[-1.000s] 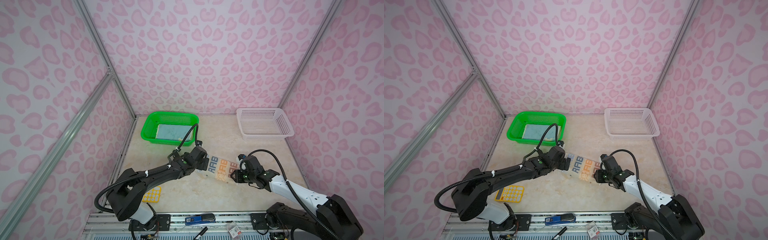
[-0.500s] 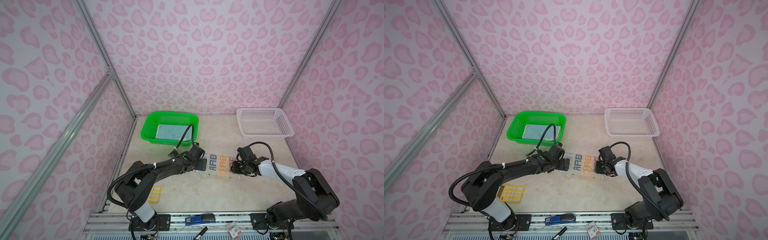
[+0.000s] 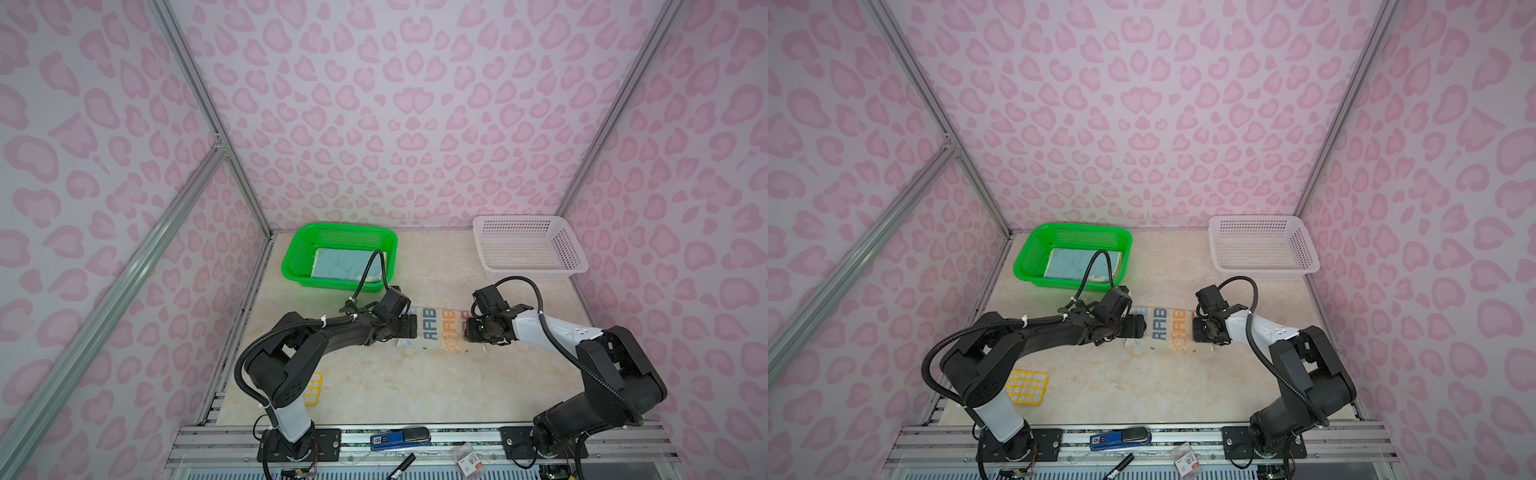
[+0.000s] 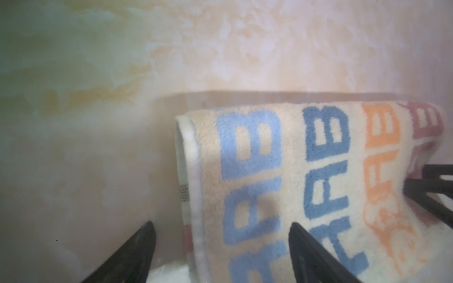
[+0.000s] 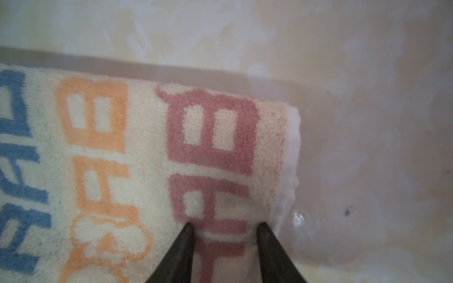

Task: Fold and stack the towels

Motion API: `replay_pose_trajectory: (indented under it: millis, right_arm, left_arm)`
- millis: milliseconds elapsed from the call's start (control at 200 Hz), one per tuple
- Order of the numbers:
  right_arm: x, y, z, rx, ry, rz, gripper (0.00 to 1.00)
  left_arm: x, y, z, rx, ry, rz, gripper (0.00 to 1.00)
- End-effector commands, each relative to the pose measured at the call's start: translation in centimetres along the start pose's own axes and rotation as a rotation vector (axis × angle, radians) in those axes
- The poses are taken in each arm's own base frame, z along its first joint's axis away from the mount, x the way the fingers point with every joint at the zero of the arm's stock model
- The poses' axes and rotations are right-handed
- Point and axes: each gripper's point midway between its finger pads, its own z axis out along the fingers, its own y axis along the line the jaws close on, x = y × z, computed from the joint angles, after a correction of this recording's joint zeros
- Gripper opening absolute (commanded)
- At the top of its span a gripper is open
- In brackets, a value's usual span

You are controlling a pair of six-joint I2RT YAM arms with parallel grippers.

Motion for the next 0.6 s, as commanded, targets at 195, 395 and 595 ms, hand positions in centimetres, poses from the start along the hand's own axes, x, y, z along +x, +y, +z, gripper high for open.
replay_pose_trajectory:
  millis: [195,395,595]
  right_arm:
    - [0.9,0.0,0.5,-0.010,0.026,-0.007,0.43]
    - [0.7,0.3,0.7,-0.026,0.018,-0.010,0.42]
    - [0.3,0.3,0.4,-0.040,-0.013,-0.008,0.43]
  left_arm:
    - [4.5,-0.6,1.6,0.083,0.189,-0.120,0.54]
    - [4.8,-0.8,1.6,0.085,0.210,-0.115,0.20]
    - [3.3,-0.9,1.2,0.057,0.178,-0.073,0.03]
